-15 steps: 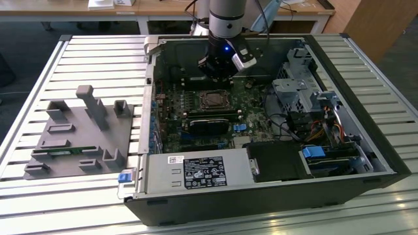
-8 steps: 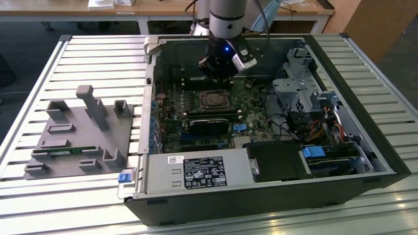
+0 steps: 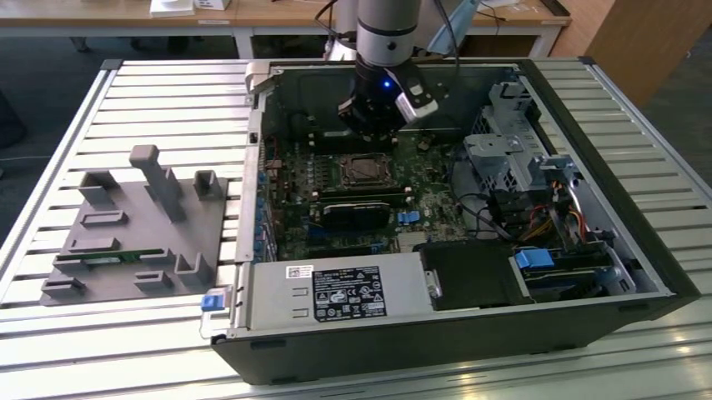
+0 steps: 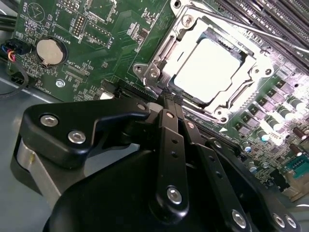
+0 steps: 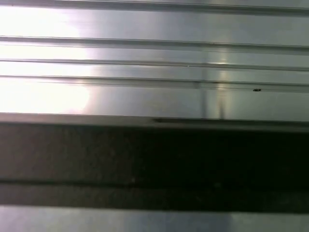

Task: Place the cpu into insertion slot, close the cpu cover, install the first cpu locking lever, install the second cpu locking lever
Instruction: 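Install the second cpu locking lever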

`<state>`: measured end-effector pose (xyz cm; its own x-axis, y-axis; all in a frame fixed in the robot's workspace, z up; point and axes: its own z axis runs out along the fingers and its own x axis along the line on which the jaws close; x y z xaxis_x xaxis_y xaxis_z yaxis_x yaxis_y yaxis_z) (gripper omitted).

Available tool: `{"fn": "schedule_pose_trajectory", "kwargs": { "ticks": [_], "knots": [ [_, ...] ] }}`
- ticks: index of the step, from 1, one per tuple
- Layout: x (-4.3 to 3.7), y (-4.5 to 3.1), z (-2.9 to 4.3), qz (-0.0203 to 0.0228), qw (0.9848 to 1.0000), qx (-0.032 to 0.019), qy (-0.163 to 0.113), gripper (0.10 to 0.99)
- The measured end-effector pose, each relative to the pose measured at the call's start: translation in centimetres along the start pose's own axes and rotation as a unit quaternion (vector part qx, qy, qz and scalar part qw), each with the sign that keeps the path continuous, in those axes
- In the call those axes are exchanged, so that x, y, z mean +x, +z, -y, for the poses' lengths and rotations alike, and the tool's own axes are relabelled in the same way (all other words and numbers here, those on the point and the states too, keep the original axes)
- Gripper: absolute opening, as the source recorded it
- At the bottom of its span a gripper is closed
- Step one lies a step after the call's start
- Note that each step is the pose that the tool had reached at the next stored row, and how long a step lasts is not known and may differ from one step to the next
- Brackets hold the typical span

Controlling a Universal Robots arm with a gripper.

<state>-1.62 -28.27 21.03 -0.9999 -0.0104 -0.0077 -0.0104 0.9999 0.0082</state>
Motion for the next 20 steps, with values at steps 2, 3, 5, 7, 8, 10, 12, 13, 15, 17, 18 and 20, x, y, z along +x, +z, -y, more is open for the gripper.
{"fn": "schedule_pose_trajectory", "kwargs": {
  "ticks": [2, 3, 5, 7, 8, 10, 12, 13, 15, 17, 18, 20],
  "knots": [
    [0.0, 0.0, 0.08, 0.0, 1.0, -0.0001, 0.0, 0.106],
    [0.0, 0.0, 0.14, 0.0, 1.0, 0.0, 0.0, 0.106],
    [-0.01, 0.0, 0.3, 0.0, 1.0, -0.0001, 0.0, 0.106],
    [-0.02, 0.0, 0.53, 0.0, 1.0, -0.0001, 0.0, 0.106],
    [-0.02, 0.0, 0.65, 0.0, 1.0, -0.0001, 0.0, 0.106],
    [-0.03, 0.02, 1.19, -0.0001, 1.0, -0.0001, 0.0, 0.106],
    [-0.02, 0.04, 1.76, -0.0001, 1.0, -0.0003, 0.0, 0.106],
    [-0.02, 0.05, 2.07, -0.0001, 1.0, -0.0003, 0.0, 0.106],
    [-0.03, 0.05, 2.57, -0.0002, 1.0, -0.0013, 0.0, 0.106],
    [-0.03, 0.03, 2.73, -0.0003, 1.0, -0.0063, 0.0, 0.106],
    [-0.03, -0.04, 2.73, -0.0003, 1.0, -0.0066, 0.0, 0.106],
    [-0.03, -0.34, 2.72, -0.0002, 1.0, -0.0072, 0.0, 0.106]
  ]
}}
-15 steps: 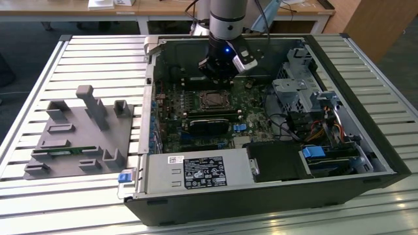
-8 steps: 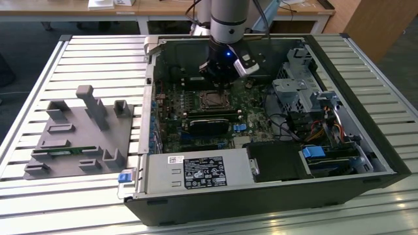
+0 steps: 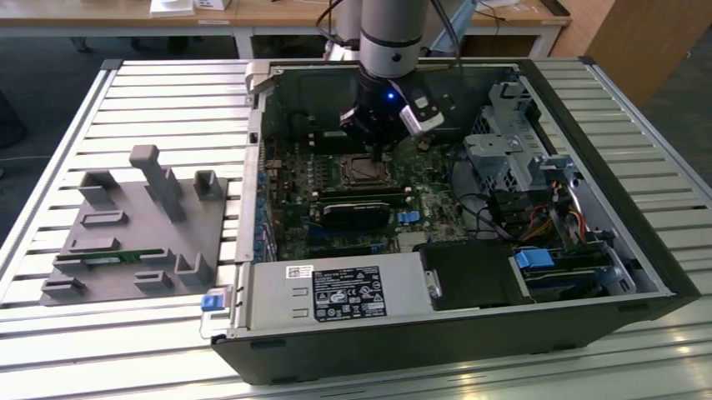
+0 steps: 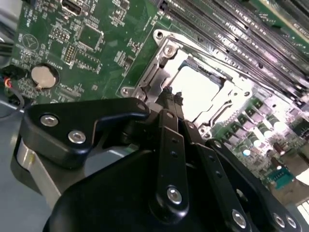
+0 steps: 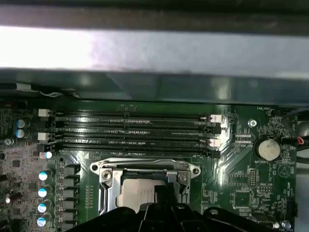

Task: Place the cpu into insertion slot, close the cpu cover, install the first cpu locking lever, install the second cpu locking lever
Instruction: 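Install the second cpu locking lever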

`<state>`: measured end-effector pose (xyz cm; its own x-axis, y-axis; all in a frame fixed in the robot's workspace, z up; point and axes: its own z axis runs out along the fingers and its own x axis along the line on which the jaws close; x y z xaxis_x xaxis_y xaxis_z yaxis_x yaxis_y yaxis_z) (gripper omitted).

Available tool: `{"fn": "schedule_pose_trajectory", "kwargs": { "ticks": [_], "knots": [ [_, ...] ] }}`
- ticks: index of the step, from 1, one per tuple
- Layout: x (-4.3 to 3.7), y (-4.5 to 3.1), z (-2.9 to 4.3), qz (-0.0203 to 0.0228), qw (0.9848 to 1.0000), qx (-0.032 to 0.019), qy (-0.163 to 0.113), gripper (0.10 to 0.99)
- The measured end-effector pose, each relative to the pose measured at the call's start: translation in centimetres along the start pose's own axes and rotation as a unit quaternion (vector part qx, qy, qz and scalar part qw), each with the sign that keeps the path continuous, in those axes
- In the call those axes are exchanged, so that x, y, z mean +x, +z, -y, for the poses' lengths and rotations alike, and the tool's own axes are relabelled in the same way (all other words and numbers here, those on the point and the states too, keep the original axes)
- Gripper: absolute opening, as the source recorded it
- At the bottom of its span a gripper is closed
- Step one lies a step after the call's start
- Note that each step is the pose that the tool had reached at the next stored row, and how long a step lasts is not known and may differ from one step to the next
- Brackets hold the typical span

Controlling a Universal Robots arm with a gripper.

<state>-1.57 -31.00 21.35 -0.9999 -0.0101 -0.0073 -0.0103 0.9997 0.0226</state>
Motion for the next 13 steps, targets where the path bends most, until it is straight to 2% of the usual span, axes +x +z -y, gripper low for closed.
{"fn": "schedule_pose_trajectory", "kwargs": {
  "ticks": [3, 5, 8, 13],
  "knots": [
    [0.0, -1.02, -0.02, -0.0001, 1.0, 0.0, 0.0, 0.106],
    [0.01, -1.38, -0.01, -0.0002, 1.0, -0.0001, 0.0, 0.106],
    [0.06, -1.41, 0.25, -0.0002, 1.0, -0.0002, 0.0, 0.106],
    [0.07, -1.44, 1.3, -0.0002, 1.0, -0.0001, 0.0, 0.106]
  ]
}}
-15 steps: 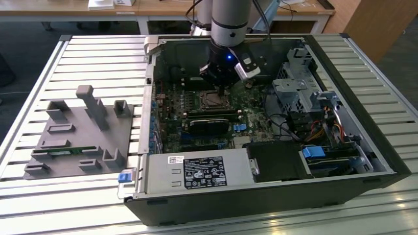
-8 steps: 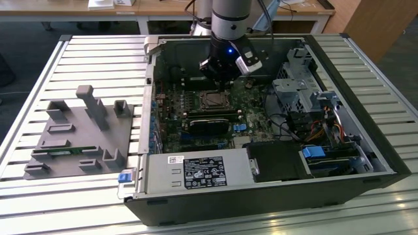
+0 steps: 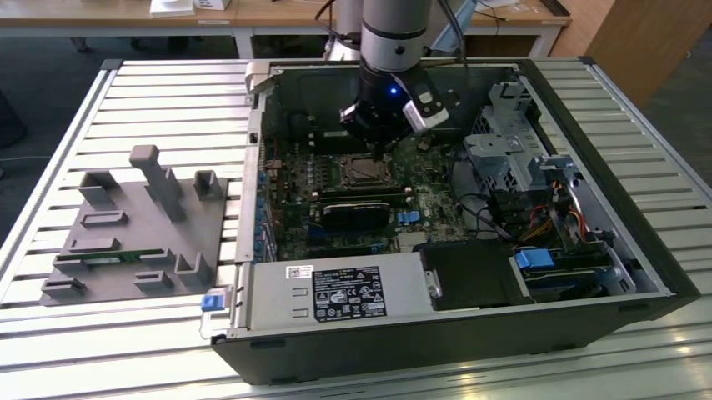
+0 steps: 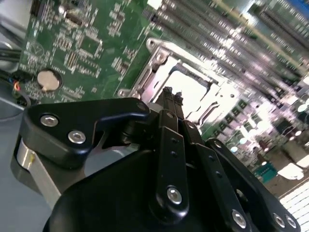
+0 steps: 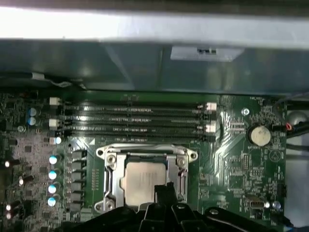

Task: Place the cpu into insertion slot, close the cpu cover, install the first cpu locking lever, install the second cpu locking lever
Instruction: 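Install the second cpu locking lever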

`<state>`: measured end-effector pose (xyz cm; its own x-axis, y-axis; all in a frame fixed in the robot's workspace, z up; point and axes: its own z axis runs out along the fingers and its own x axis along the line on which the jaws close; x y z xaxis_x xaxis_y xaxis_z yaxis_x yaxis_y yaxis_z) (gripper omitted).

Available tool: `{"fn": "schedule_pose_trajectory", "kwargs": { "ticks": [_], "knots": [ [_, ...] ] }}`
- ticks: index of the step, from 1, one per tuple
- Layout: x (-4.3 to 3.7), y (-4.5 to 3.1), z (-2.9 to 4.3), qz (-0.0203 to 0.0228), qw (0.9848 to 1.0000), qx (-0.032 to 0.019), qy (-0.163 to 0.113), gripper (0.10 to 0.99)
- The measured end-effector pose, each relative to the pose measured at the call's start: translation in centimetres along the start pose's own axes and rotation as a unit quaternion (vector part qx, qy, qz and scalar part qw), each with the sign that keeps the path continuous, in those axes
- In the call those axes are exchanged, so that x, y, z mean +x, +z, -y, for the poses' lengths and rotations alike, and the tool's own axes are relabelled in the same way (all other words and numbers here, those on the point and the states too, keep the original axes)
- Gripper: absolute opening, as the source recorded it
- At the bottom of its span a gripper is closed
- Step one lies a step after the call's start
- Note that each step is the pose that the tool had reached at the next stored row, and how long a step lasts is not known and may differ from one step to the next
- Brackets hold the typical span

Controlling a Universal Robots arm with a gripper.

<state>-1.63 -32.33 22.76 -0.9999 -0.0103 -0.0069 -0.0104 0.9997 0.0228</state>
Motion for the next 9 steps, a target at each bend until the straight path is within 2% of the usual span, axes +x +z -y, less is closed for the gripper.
{"fn": "schedule_pose_trajectory", "kwargs": {
  "ticks": [2, 3, 5, 9],
  "knots": [
    [0.0, 0.0, 0.5, 0.0001, 1.0, -0.0001, 0.0, 0.106],
    [0.01, -0.02, 1.44, -0.001, 1.0, -0.0001, 0.0, 0.106],
    [-0.04, -0.02, 1.8, -0.0026, 1.0, -0.0002, 0.0, 0.106],
    [-0.04, -0.02, 2.37, -0.0027, 1.0, -0.0003, 0.0, 0.106]
  ]
}}
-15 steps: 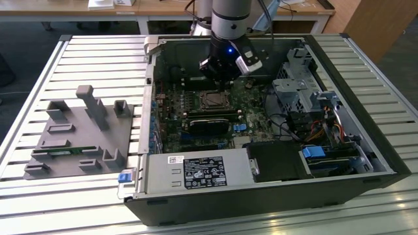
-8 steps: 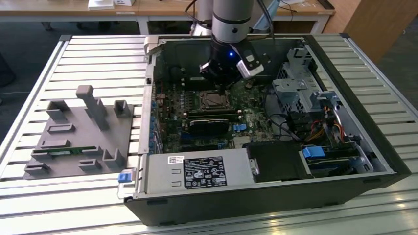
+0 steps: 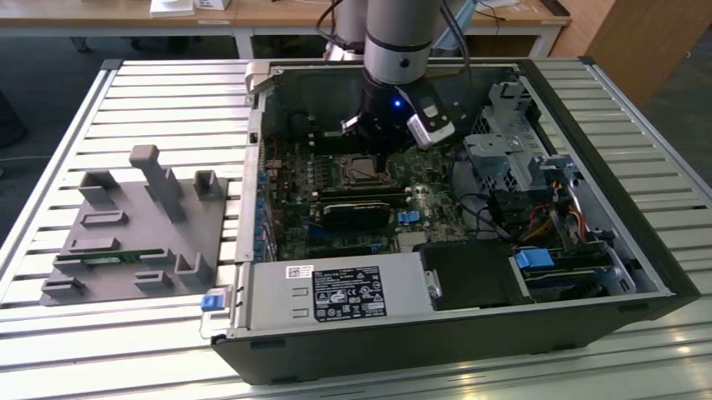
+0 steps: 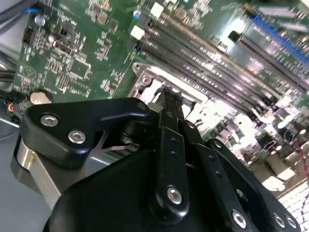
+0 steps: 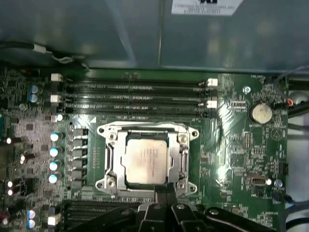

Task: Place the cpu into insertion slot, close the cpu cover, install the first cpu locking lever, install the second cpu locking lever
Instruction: 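Install the second cpu locking lever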

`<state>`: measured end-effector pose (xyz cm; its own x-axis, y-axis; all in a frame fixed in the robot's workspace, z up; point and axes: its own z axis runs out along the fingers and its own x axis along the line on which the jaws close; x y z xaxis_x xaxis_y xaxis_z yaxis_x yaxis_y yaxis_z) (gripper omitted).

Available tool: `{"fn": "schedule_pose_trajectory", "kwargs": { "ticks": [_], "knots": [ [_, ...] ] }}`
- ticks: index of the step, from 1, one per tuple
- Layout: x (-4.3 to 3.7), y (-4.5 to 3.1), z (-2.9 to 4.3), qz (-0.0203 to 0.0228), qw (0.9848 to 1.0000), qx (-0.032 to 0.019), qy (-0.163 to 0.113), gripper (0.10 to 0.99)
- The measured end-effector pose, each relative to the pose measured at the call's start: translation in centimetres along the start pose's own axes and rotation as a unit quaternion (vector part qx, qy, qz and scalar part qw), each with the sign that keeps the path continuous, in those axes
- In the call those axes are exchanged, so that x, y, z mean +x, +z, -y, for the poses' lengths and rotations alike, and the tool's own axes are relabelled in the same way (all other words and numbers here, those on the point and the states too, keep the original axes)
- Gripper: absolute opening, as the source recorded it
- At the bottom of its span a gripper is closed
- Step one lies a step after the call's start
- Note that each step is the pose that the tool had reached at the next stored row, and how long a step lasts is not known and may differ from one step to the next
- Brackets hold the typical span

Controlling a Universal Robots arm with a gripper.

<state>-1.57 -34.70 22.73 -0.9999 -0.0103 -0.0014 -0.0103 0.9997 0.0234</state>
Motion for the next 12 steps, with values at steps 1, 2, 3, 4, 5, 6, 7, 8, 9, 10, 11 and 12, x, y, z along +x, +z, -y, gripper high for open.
{"fn": "schedule_pose_trajectory", "kwargs": {
  "ticks": [1, 2, 3, 4, 5, 6, 7, 8, 9, 10, 11, 12],
  "knots": [
    [0.0, 0.0, 0.2, 0.0, 1.0, 0.0, 0.0, 0.106],
    [0.0, 0.0, 0.38, 0.0, 1.0, -0.0002, 0.0, 0.106],
    [0.01, 0.01, 0.57, 0.0, 1.0, -0.0017, 0.0, 0.106],
    [0.01, 0.02, 0.68, 0.0001, 1.0, -0.005, 0.0, 0.106],
    [0.01, 0.02, 0.74, 0.0001, 1.0, -0.0061, 0.0, 0.106],
    [0.01, 0.02, 0.78, 0.0001, 1.0, -0.0062, 0.0, 0.106],
    [0.01, 0.02, 0.81, 0.0001, 1.0, -0.0064, 0.0, 0.106],
    [0.03, 0.02, 0.84, 0.0001, 1.0, -0.0063, 0.0, 0.106],
    [0.16, 0.02, 0.86, 0.0, 1.0, -0.0063, 0.0, 0.106],
    [0.41, 0.03, 0.87, 0.0001, 1.0, -0.0064, 0.0, 0.106],
    [0.67, 0.03, 0.87, 0.0001, 1.0, -0.0064, 0.0, 0.106],
    [0.91, 0.03, 0.9, 0.0001, 1.0, -0.0063, 0.0, 0.106]
  ]
}}
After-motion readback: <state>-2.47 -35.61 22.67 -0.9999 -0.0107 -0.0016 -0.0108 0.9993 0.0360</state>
